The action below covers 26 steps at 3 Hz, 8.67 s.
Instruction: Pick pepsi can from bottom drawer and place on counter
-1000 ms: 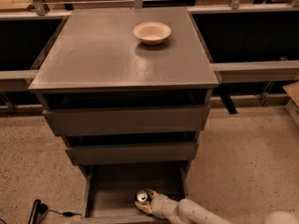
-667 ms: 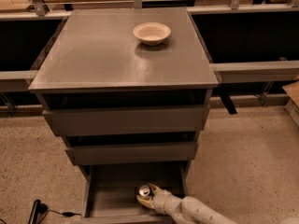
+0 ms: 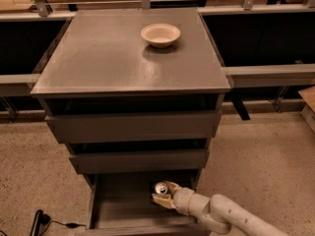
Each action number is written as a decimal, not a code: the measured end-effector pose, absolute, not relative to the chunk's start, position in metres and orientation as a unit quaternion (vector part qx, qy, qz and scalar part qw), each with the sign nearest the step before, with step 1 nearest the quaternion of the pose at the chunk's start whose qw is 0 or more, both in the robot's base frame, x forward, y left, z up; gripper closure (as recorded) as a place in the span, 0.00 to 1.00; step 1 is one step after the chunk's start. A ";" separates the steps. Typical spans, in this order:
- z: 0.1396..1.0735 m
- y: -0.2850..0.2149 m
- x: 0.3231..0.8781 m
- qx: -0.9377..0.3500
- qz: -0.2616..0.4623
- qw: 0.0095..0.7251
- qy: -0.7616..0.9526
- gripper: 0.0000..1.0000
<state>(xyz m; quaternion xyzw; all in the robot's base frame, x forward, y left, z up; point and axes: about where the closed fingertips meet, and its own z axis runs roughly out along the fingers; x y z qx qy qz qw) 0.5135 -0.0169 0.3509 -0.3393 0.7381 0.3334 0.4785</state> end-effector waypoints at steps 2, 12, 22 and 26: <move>0.449 -0.067 0.532 -0.406 0.380 0.419 0.718 1.00; 0.844 -0.056 0.495 -0.674 0.238 0.377 0.589 1.00; 0.912 -0.099 0.696 -0.361 0.313 0.404 0.780 0.00; 0.932 -0.129 0.666 -0.533 0.125 0.444 0.709 0.00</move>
Offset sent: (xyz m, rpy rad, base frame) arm -0.0069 -0.0860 0.1850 0.1076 0.0866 0.6378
